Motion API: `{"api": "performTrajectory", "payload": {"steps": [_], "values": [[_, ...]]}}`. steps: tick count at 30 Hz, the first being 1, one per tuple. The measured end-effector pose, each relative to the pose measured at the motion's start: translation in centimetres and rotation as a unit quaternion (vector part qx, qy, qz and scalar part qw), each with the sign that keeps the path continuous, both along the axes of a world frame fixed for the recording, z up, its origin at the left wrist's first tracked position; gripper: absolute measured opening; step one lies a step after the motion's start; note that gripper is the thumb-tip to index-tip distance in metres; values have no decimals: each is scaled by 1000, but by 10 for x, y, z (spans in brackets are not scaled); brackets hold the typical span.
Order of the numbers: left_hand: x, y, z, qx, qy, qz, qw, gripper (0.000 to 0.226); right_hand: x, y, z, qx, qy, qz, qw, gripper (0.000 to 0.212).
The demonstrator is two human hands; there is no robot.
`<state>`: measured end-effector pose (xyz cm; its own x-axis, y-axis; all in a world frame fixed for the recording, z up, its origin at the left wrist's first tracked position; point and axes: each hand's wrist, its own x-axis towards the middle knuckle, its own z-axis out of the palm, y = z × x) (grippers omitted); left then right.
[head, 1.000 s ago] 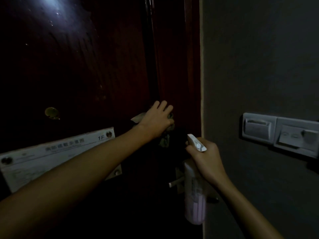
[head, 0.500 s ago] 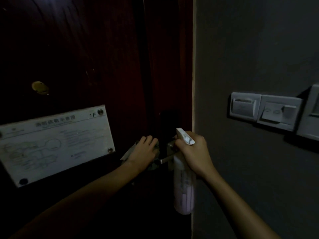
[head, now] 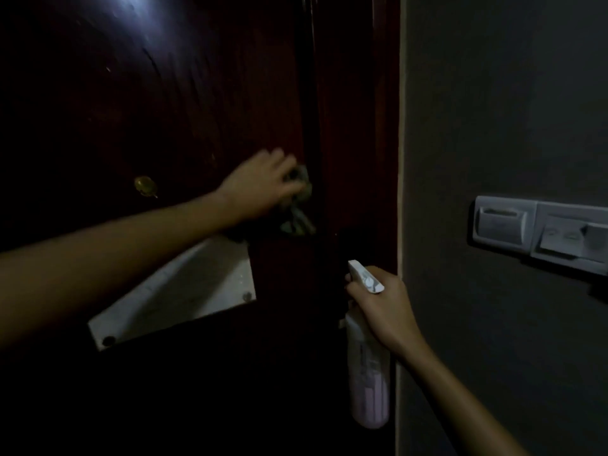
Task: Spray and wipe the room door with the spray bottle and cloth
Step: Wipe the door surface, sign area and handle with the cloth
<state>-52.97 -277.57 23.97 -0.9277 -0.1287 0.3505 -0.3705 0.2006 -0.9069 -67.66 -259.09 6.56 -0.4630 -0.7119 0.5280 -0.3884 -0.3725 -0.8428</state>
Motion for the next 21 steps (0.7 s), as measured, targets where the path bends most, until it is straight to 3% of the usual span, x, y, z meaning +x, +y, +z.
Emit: {"api": "performTrajectory", "payload": {"steps": [4,6,9,12,14,21], "values": [[23,7,115,42,164,11,985,71,11,-14,41,-25,2,10,1000,20],[31,6,142,42,192,4,980,74,16,-21,65,-27,3,13,1000,17],[36,1,169,30,206,2,978,76,22,-30,104,-52,1,37,998,27],[39,-1,200,14,244,-19,969,78,19,-37,142,-69,34,25,997,16],[40,-3,216,5,267,-21,963,78,14,-38,165,-82,39,22,996,21],[79,-7,212,26,356,-45,933,77,0,-47,206,-168,32,22,985,23]]}}
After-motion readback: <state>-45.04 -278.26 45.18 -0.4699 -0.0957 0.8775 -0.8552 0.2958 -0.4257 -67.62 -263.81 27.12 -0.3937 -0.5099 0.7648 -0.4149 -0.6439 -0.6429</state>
